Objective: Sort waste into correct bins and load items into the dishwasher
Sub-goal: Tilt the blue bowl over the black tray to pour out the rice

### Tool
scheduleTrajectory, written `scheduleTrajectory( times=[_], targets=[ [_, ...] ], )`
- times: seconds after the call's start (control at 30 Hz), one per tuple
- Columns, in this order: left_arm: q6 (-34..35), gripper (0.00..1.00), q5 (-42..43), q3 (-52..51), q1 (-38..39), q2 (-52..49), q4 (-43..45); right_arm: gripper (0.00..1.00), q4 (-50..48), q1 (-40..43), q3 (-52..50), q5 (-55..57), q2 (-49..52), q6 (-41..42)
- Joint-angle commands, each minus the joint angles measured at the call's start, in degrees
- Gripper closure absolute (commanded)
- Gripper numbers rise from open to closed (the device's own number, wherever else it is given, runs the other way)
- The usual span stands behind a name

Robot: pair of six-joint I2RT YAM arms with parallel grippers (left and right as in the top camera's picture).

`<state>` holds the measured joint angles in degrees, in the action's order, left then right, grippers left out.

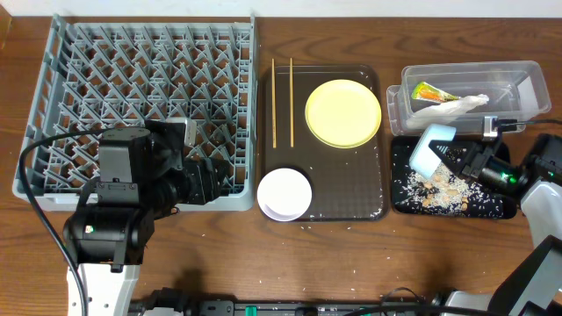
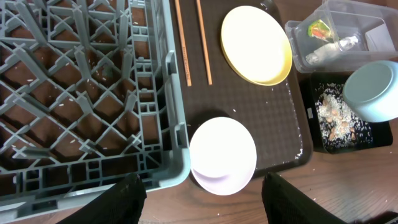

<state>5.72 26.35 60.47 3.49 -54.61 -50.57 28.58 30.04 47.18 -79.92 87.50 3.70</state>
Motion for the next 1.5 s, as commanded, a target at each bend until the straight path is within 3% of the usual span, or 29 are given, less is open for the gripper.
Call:
scheduleTrajectory(
  times=[0.0, 0.13, 0.23, 0.37, 0.43, 0.53, 0.63, 0.73, 0.83, 0.87, 0.93, 0.97, 1.03, 1.1, 1.13, 1.2, 1.3, 1.4, 1.47],
  targets=[
    [-0.76, 0.37, -0.72, 1.38, 0.20, -0.04, 0.07, 0.99, -0.52, 0.33, -0.15, -9.44, -0.31, -2.99],
    [-0.76, 0.33, -0.70, 1.38, 0.20, -0.04, 0.07, 0.99, 0.42, 0.44, -0.15, 2.58, -0.24, 1.64],
    [-0.76, 0.33, -0.70, 1.38, 0.20, -0.04, 0.04, 0.99, 0.33, 0.31, -0.15, -2.95, -0.31, -0.70],
    [-0.76, 0.33, -0.72, 1.38, 0.20, -0.04, 0.07, 0.99, 1.40, 0.37, -0.15, 11.69, -0.28, 6.51],
    [-0.74, 0.33, -0.68, 1.38, 0.20, -0.04, 0.02, 0.99, 0.00, -0.35, -0.15, 2.75, -0.28, 1.40],
    [-0.74, 0.33, -0.68, 1.38, 0.20, -0.04, 0.04, 0.99, 0.94, -0.72, -0.15, 12.57, -0.26, 6.69],
    [-0.76, 0.33, -0.70, 1.38, 0.20, -0.04, 0.04, 0.99, 0.28, -0.87, -0.15, 3.19, -0.31, 1.18],
    [-0.76, 0.33, -0.72, 1.38, 0.20, -0.04, 0.09, 0.99, 1.66, -0.81, -0.15, 13.44, -0.28, 7.69],
    [-0.79, 0.33, -0.72, 1.38, 0.20, -0.04, 0.07, 0.99, 0.44, -1.05, -0.15, -6.03, -0.28, -4.44],
    [-0.76, 0.33, -0.72, 1.38, 0.20, -0.04, 0.07, 0.99, 0.28, -1.14, -0.15, -6.58, -0.28, -4.87],
    [-0.79, 0.33, -0.72, 1.38, 0.20, -0.04, 0.13, 0.99, 1.07, -1.11, -0.15, 4.96, -0.28, 1.81],
    [-0.76, 0.33, -0.72, 1.38, 0.20, -0.04, 0.22, 0.99, 2.08, -1.09, -0.15, 6.23, -0.28, 3.02],
    [-0.76, 0.33, -0.70, 1.38, 0.20, -0.04, 0.22, 0.99, 1.46, -1.14, -0.15, -3.10, -0.28, -3.19],
    [-0.76, 0.33, -0.68, 1.38, 0.20, -0.04, 0.24, 0.99, 2.16, -1.14, -0.15, 7.78, -0.28, 5.55],
    [-0.76, 0.33, -0.68, 1.38, 0.20, -0.04, 0.26, 0.99, 3.13, -1.14, -0.15, 8.55, -0.28, 6.14],
    [-0.76, 0.33, -0.70, 1.38, 0.20, -0.04, 0.24, 0.99, 3.13, -1.14, -0.15, 2.27, -0.28, -0.02],
    [-0.76, 0.33, -0.70, 1.38, 0.20, -0.04, 0.24, 0.99, 3.63, -1.09, -0.15, 8.35, -0.28, 6.08],
    [-0.76, 0.33, -0.70, 1.38, 0.20, -0.04, 0.24, 0.99, 3.23, -1.20, -0.15, -5.60, -0.28, -6.29],
    [-0.76, 0.33, -0.70, 1.38, 0.20, -0.04, 0.28, 0.99, 3.30, -1.14, -0.15, 4.48, -0.28, 1.31]
  ],
)
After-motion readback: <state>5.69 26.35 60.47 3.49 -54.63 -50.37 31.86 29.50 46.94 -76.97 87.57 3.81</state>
